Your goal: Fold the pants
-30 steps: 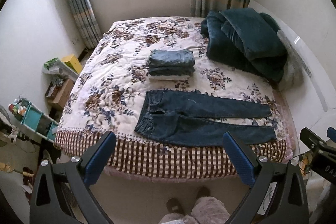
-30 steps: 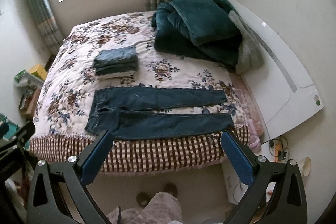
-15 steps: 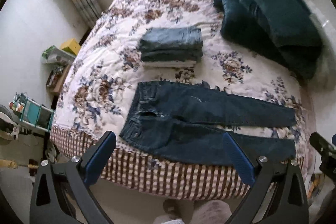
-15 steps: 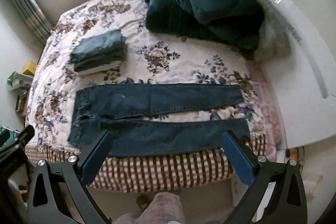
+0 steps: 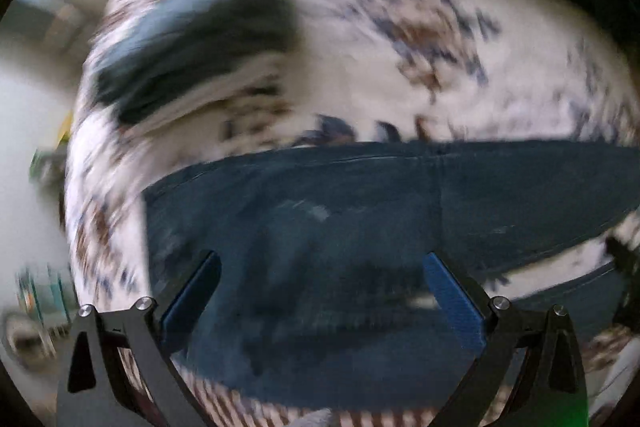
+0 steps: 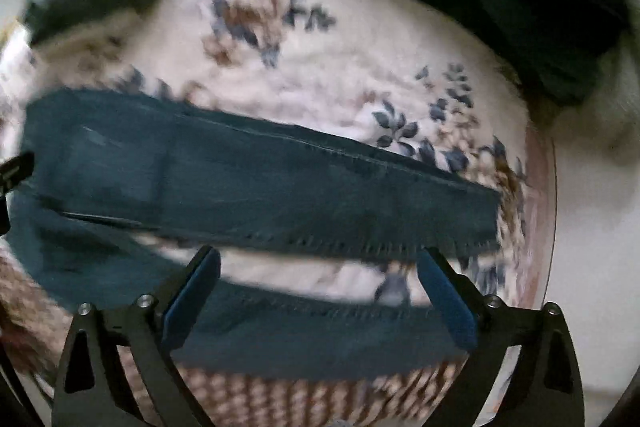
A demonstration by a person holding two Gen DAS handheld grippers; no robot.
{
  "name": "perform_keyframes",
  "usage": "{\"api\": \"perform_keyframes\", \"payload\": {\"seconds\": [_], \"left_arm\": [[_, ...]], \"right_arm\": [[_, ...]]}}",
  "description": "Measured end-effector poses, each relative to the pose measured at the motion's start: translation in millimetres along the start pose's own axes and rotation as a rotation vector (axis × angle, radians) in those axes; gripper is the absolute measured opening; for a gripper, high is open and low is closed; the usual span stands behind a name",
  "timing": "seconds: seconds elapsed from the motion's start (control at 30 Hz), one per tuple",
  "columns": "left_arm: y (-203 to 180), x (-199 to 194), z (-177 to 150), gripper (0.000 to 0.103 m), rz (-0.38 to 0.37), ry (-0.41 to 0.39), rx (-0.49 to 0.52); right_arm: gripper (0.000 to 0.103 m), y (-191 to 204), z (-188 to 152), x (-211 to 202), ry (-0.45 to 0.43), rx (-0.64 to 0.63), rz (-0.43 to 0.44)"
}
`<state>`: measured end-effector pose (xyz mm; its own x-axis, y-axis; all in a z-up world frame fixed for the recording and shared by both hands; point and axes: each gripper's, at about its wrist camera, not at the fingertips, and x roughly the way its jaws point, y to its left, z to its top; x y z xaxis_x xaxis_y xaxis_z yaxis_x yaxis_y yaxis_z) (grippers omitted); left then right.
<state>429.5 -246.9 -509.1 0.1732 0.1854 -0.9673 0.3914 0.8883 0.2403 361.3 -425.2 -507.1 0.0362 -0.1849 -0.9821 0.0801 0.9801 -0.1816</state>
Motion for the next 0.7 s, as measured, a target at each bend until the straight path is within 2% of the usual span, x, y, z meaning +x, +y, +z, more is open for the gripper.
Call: {"api": "perform_keyframes", "payload": {"seconds": [0.1, 0.17, 0.2, 0.23, 0.3, 0.37, 0.4, 0.43, 0.47, 0.53, 0.57, 0.6, 0.7], "left_arm": [[-20.6, 67.4, 24.8, 0.103, 0.012, 0.055, 0.119], [-23.1, 93.8, 36.4, 0.103, 0.016, 0.075, 0.147], [-23.2, 100.1, 39.5, 0.103, 0.014, 0.08, 0.152], [-21.1, 107.4, 43.2, 0.103, 0.009, 0.083, 0.159], [-15.3, 115.3, 46.9, 0.103, -0.021, 0.094, 0.178], [-10.7, 117.8, 48.0, 0.103, -0.052, 0.106, 0.203], [-7.8, 118.9, 48.8, 0.103, -0.067, 0.113, 0.217], [-3.8, 119.6, 50.6, 0.103, -0.087, 0.126, 0.226], [0.7, 119.9, 52.9, 0.103, -0.109, 0.144, 0.231], [7.8, 119.5, 57.0, 0.103, -0.133, 0.165, 0.24], [10.9, 117.8, 59.5, 0.103, -0.136, 0.169, 0.253], [13.1, 115.7, 61.1, 0.103, -0.137, 0.169, 0.268], [21.9, 112.9, 67.2, 0.103, -0.133, 0.167, 0.322]], "right_arm": [[0.097, 12.6, 20.4, 69.6, 0.046, -0.12, -0.053], [0.095, 20.9, 37.7, 113.9, 0.089, -0.218, -0.08], [0.087, 24.7, 46.6, 134.5, 0.115, -0.268, -0.094], [0.086, 29.9, 58.5, 157.1, 0.134, -0.333, -0.104], [0.086, 33.8, 72.0, 182.3, 0.187, -0.4, -0.071], [0.085, 34.4, 86.8, 200.0, 0.232, -0.41, -0.016], [0.078, 33.0, 91.8, 203.9, 0.241, -0.399, 0.019], [0.066, 32.2, 94.0, 204.9, 0.245, -0.389, 0.058], [0.06, 32.2, 93.6, 204.7, 0.245, -0.389, 0.077], [0.032, 36.0, 85.5, 195.9, 0.207, -0.424, 0.103], [0.024, 36.4, 81.2, 190.8, 0.187, -0.431, 0.101], [0.011, 34.8, 76.8, 185.4, 0.175, -0.426, 0.114], [0.009, 19.4, 67.6, 161.3, 0.115, -0.35, 0.167]]}}
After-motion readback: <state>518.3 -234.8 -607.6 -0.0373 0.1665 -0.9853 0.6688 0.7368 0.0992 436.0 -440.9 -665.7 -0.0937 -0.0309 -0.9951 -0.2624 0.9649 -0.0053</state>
